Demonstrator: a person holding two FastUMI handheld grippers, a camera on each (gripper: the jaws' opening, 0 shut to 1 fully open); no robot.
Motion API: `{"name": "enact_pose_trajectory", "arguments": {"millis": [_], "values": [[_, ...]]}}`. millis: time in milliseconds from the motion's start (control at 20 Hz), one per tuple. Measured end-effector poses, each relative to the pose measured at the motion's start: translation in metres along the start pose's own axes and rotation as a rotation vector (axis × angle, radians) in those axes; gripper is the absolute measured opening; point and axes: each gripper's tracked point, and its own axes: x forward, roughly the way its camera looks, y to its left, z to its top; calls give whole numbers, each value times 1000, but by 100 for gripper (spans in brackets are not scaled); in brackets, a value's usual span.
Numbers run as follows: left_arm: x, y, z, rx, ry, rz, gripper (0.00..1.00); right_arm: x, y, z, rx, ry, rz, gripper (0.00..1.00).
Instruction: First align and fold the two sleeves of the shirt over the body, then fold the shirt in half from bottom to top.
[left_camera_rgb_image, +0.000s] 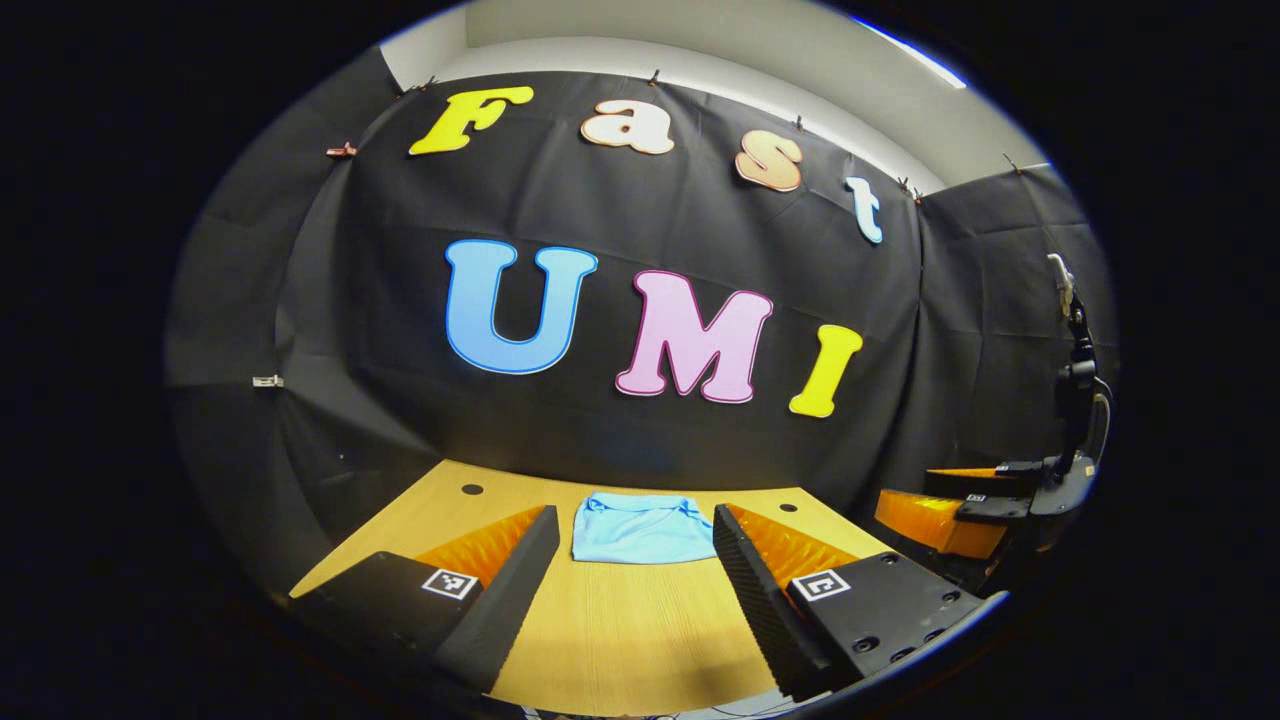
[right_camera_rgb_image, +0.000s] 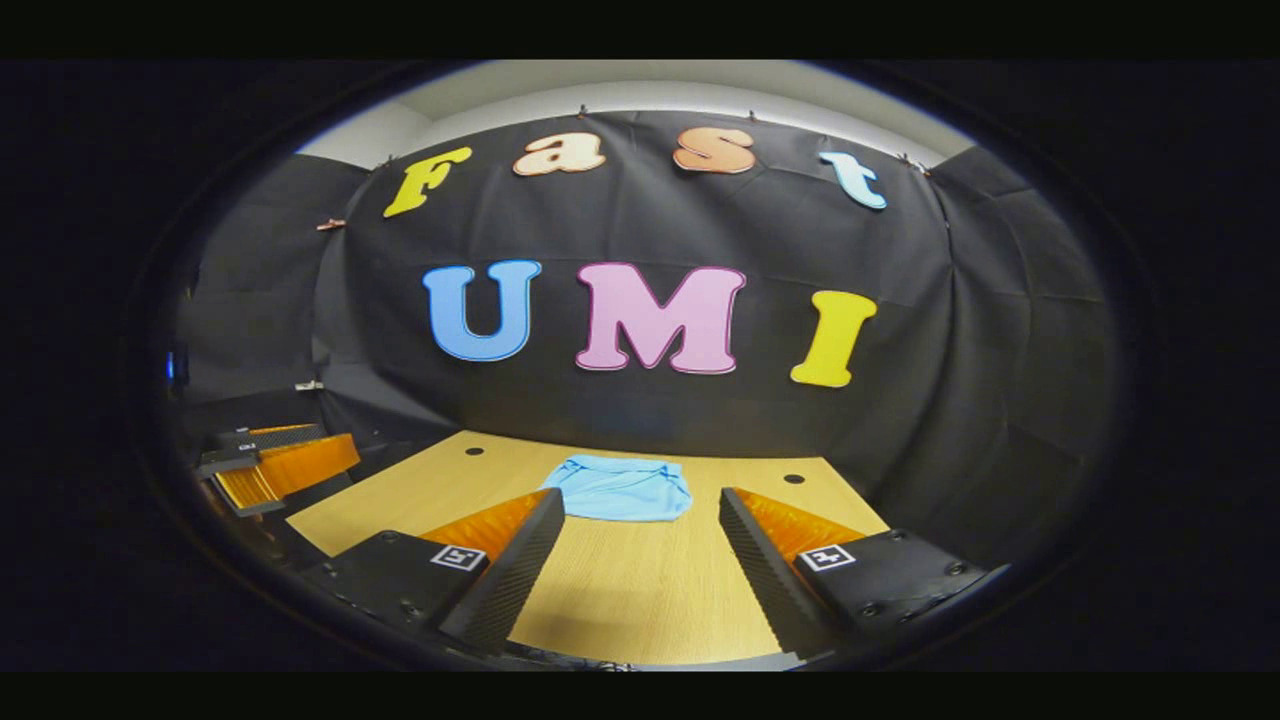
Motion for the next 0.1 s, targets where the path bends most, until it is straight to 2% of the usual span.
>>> {"name": "enact_pose_trajectory", "arguments": {"millis": [100], "values": [[-5,1,-4,10,2,-1,98,-2,4,-1,-8,4,5,98]]}}
